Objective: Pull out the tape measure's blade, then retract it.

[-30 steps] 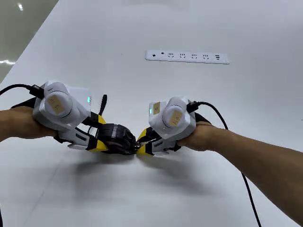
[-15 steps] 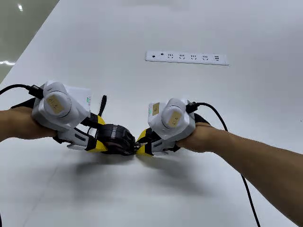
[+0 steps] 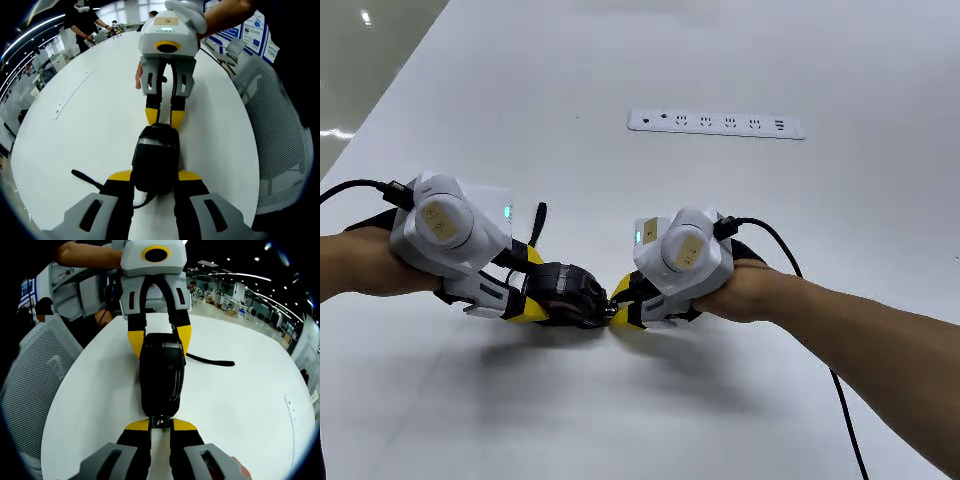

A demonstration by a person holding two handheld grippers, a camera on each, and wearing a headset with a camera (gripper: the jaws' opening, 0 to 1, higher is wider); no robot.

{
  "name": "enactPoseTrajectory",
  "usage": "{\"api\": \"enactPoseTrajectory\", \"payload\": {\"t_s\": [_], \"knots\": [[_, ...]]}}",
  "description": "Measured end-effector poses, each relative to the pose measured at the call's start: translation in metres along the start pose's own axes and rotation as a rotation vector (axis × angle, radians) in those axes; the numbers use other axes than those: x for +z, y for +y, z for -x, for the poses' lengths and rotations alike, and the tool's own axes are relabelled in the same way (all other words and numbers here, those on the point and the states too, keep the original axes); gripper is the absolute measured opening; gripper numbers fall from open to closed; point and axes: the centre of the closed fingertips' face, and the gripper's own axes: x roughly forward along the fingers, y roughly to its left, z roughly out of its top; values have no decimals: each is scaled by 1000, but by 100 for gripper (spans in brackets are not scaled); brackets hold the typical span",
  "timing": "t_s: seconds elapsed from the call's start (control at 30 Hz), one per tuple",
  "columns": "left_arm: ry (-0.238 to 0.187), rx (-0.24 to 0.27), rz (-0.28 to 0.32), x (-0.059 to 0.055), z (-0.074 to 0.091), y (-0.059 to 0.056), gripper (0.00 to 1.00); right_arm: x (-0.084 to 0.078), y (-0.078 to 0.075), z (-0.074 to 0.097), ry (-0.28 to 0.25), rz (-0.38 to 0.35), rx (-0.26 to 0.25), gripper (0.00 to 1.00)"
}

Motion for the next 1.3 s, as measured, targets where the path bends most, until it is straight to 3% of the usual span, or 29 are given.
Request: {"api": "enactPoseTrajectory", "payload": {"t_s": [0.57, 1.3], "knots": [[7, 5, 0, 1, 0, 1, 24, 0, -1, 2, 5, 11, -1, 9], [11, 7, 3, 1, -1, 1, 24, -17, -1, 14, 24, 6, 4, 9]]}}
